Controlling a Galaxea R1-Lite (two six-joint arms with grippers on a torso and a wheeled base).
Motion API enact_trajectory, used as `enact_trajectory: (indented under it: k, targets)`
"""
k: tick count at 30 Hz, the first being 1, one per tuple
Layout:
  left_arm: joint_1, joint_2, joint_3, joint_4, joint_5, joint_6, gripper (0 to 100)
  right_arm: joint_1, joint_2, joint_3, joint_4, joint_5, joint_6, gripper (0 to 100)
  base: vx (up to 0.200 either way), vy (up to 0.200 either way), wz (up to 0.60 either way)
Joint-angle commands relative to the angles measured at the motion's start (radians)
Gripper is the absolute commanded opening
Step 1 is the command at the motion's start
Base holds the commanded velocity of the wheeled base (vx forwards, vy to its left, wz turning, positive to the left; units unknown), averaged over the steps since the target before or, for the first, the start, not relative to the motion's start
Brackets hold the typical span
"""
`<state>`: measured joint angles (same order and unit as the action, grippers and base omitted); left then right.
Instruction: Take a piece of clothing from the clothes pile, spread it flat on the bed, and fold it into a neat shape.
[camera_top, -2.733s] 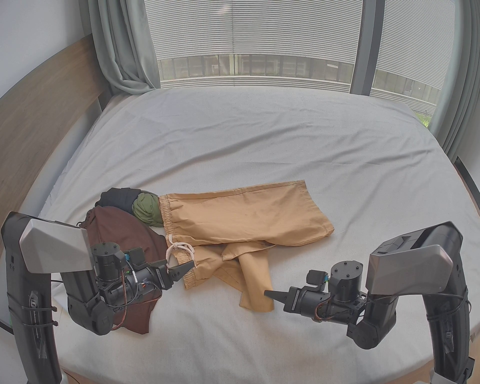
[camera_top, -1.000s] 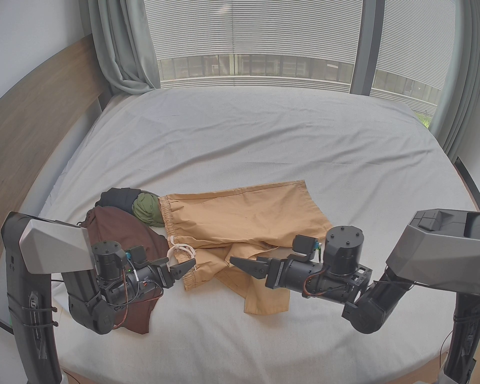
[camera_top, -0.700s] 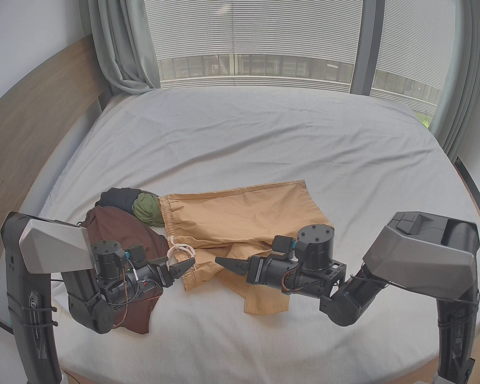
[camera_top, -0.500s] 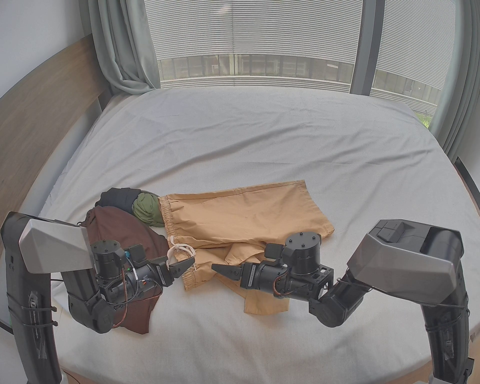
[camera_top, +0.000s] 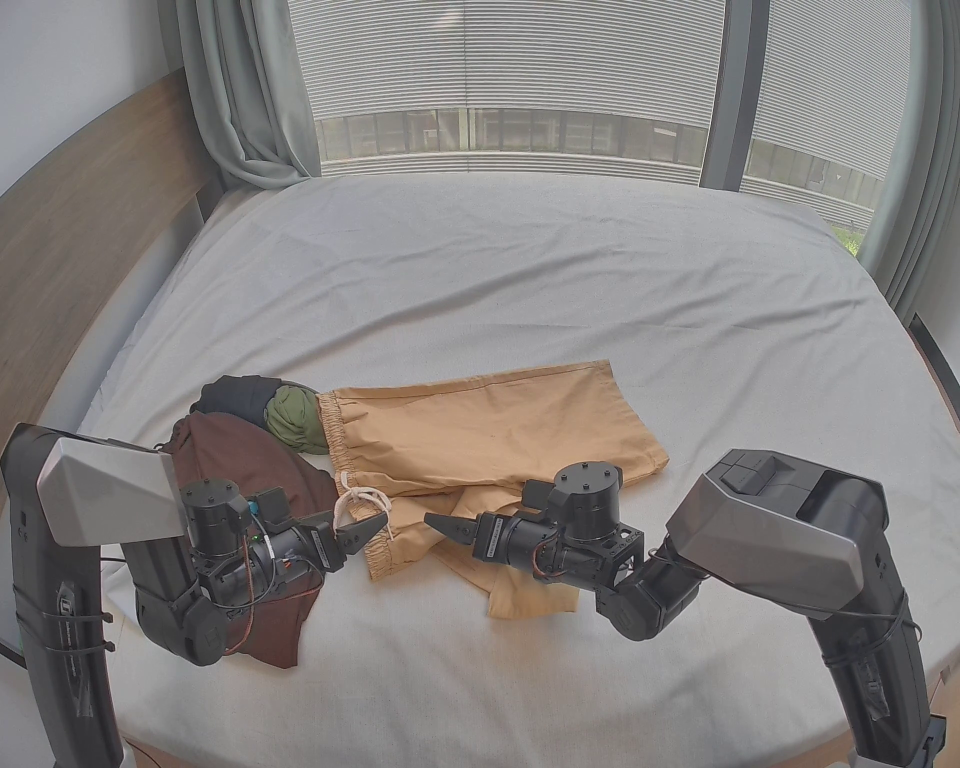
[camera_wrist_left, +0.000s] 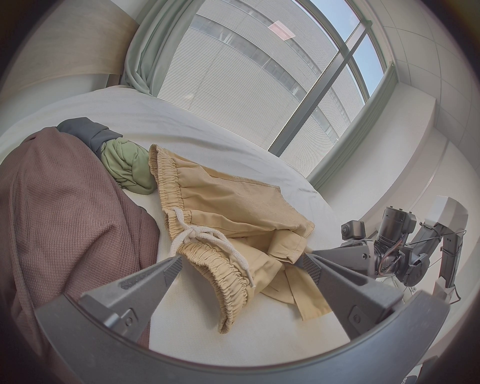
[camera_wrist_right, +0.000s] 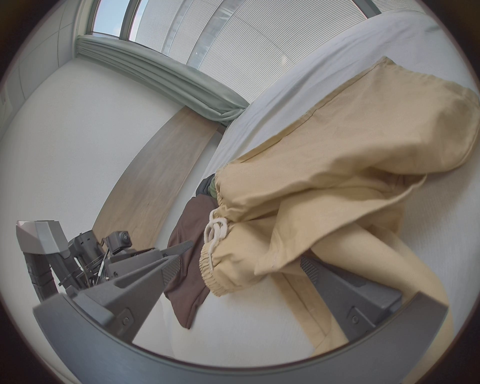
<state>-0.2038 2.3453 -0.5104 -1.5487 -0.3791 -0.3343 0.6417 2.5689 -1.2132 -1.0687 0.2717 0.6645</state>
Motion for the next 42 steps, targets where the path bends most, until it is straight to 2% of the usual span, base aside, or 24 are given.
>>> enact_trajectory:
  k: [1,6,7,22,29,33,42]
  targets:
    - [0.000,-0.001,0.000,-0.001,0.000,0.000,100,-0.004,0.028,-0.037,0.004,-0.011,0.000,100,0.000,0.000,0.00]
    - [-0.002,0.000,0.000,-0.001,0.000,0.000,100,-0.007,0.042,-0.043,0.006,-0.014,0.001,100,0.000,0.000,0.00]
    - [-0.002,0.000,0.000,-0.001,-0.001,0.000,100,-0.008,0.042,-0.045,0.006,-0.014,0.000,0,0.000,0.000,0.00]
    - [-0.002,-0.003,0.001,-0.001,0.000,0.000,100,-0.024,0.071,-0.043,-0.017,-0.048,0.004,0,0.000,0.000,0.00]
    - [-0.002,-0.003,0.000,-0.001,0.000,0.000,100,-0.033,-0.075,0.165,-0.122,-0.049,0.010,0,0.000,0.000,0.00]
    - [-0.003,-0.003,0.000,-0.001,0.000,0.000,100,-0.065,-0.170,0.277,-0.168,-0.049,0.009,0,0.000,0.000,0.00]
    - [-0.003,-0.003,0.000,-0.001,0.000,0.000,100,-0.244,-0.254,0.391,-0.172,-0.042,0.001,0,0.000,0.000,0.00]
